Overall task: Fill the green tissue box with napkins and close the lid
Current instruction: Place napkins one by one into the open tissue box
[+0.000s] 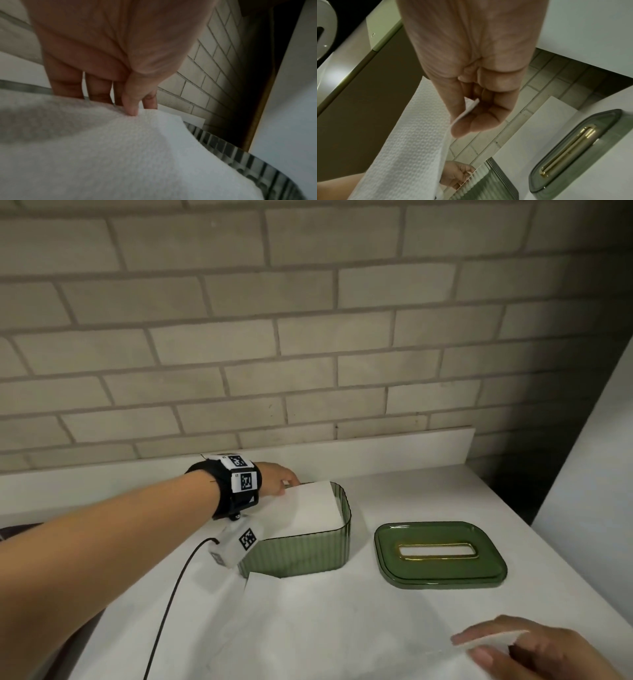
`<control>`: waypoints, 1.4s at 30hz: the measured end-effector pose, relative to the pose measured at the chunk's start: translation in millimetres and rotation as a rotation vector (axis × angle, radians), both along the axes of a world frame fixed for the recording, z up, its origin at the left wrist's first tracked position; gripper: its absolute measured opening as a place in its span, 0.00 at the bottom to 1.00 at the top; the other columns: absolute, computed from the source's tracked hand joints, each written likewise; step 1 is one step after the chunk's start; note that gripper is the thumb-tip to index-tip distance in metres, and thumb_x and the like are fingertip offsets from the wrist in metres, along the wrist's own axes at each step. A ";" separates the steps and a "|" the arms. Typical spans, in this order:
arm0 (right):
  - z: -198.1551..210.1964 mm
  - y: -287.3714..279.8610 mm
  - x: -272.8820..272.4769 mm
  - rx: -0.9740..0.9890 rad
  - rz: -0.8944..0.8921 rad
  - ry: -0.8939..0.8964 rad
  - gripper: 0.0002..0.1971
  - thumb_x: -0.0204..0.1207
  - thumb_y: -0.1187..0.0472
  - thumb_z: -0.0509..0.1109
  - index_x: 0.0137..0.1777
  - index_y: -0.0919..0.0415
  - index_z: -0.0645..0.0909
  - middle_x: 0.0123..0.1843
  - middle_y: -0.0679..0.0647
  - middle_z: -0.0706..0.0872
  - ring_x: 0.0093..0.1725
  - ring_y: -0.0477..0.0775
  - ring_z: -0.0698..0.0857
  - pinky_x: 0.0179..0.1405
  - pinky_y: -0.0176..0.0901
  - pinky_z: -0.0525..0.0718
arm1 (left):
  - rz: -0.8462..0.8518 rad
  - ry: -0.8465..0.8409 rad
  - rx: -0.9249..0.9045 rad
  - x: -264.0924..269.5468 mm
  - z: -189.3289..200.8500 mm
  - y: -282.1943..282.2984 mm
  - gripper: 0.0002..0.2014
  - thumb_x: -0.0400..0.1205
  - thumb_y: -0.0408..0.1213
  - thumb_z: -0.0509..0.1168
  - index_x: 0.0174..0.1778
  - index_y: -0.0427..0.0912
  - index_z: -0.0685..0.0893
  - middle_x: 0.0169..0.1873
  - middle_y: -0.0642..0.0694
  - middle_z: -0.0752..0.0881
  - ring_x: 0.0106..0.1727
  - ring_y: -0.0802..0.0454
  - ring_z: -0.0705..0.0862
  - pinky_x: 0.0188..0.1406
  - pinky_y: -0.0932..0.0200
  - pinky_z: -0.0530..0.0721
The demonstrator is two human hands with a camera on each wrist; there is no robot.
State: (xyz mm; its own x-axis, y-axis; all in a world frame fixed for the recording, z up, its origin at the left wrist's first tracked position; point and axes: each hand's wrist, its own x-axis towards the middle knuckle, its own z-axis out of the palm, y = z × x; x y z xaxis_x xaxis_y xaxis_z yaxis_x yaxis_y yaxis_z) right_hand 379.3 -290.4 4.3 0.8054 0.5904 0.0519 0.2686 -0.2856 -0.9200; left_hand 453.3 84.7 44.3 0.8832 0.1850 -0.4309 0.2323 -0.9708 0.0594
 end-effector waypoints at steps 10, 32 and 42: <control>12.5 1.5 -1.1 -0.126 -0.017 0.085 0.15 0.50 0.35 0.82 0.31 0.43 0.91 0.26 0.45 0.88 0.28 0.37 0.84 0.33 0.18 0.73 | 0.001 -0.007 0.002 4.4 0.1 -16.2 0.19 0.81 0.32 0.64 0.69 0.45 0.79 0.59 0.43 0.82 0.58 0.47 0.80 0.58 0.60 0.76; 22.7 154.4 96.5 0.150 -0.096 0.474 0.11 0.81 0.71 0.64 0.62 0.71 0.77 0.55 0.65 0.86 0.38 0.52 0.86 0.30 0.33 0.85 | 0.382 -0.497 -0.336 -96.7 32.7 20.8 0.14 0.83 0.25 0.52 0.47 0.39 0.82 0.36 0.45 0.85 0.24 0.58 0.79 0.13 0.79 0.68; 15.2 209.5 106.2 -0.103 -0.122 0.436 0.18 0.77 0.77 0.63 0.62 0.61 0.66 0.66 0.67 0.71 0.38 0.66 0.88 0.28 0.44 0.90 | 0.475 -0.621 -0.395 -108.4 22.6 42.1 0.09 0.85 0.35 0.55 0.48 0.46 0.81 0.36 0.49 0.88 0.31 0.52 0.81 0.26 0.65 0.72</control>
